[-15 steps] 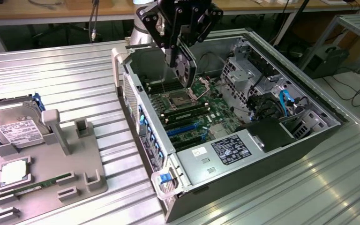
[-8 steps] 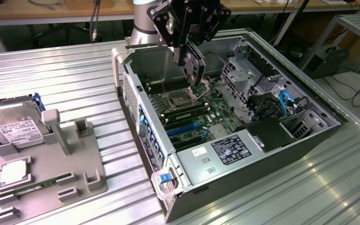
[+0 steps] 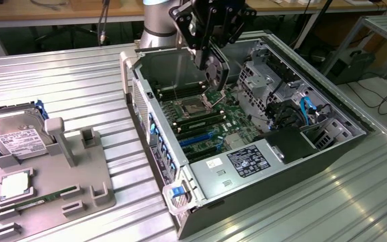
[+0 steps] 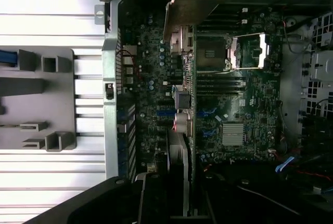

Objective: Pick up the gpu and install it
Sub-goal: 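Pick up the gpu and move the gpu toward the slot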

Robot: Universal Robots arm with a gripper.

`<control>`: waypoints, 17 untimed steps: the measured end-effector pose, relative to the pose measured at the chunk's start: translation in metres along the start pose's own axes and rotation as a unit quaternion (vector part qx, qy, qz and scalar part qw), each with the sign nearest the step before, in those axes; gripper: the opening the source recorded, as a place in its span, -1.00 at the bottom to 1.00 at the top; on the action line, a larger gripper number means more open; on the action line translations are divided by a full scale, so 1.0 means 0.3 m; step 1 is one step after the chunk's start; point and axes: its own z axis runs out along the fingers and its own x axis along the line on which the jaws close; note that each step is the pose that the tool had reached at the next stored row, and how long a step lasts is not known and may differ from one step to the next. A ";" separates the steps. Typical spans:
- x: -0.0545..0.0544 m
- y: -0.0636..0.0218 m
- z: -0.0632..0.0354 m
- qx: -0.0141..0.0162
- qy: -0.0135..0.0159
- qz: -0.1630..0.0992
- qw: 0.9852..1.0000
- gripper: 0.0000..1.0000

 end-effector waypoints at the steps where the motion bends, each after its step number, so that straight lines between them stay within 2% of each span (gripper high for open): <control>1: -0.007 0.000 0.000 0.000 0.000 0.000 1.000 -0.44; 17: -0.131 -0.001 0.004 0.000 0.000 0.000 1.000 -0.44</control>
